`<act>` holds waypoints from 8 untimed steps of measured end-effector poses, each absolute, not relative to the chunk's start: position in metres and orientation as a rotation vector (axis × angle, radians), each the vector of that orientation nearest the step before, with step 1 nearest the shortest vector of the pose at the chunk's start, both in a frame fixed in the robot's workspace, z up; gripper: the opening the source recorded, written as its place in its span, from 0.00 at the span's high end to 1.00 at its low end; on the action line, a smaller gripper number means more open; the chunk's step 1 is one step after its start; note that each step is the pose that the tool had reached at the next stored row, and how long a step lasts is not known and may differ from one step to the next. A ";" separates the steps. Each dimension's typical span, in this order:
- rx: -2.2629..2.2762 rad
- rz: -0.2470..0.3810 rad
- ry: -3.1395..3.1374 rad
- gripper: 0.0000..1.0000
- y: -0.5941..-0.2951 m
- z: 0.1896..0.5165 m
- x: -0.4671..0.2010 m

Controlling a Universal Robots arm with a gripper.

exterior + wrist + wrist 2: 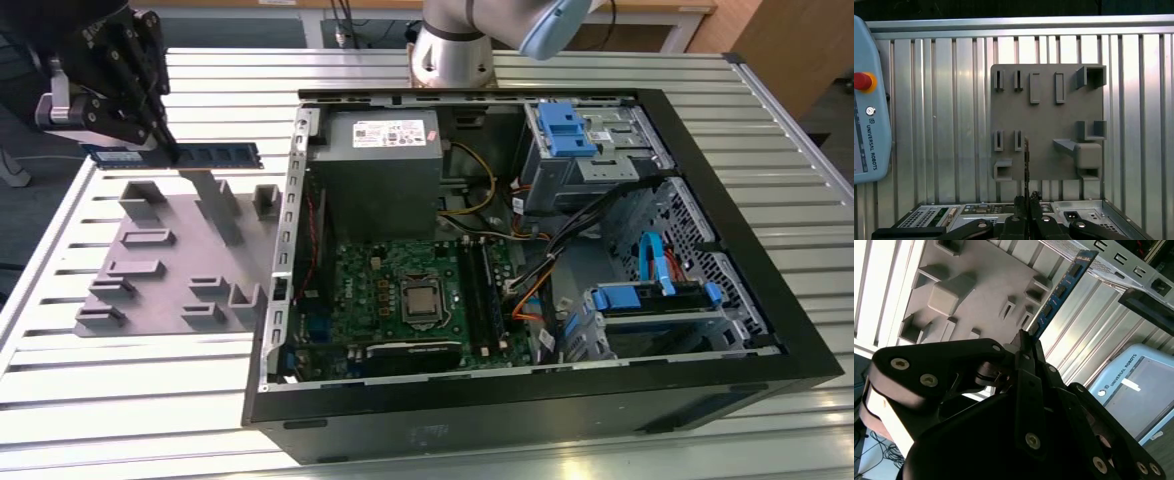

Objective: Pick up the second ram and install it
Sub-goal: 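Pick up the second ram and move it above second insertion slot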

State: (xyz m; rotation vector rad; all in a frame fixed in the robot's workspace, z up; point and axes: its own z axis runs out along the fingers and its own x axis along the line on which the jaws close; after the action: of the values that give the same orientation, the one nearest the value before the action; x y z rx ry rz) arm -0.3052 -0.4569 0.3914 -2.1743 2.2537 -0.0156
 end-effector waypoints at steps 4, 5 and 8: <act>-2.174 -0.016 2.254 0.86 -0.457 0.391 -0.303; -2.174 -0.016 2.254 0.86 -0.457 0.391 -0.302; -2.174 -0.016 2.254 0.86 -0.457 0.391 -0.300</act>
State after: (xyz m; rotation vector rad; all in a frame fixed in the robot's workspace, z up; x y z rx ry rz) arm -0.3002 -0.4569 0.3914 -2.1744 2.2537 -0.0156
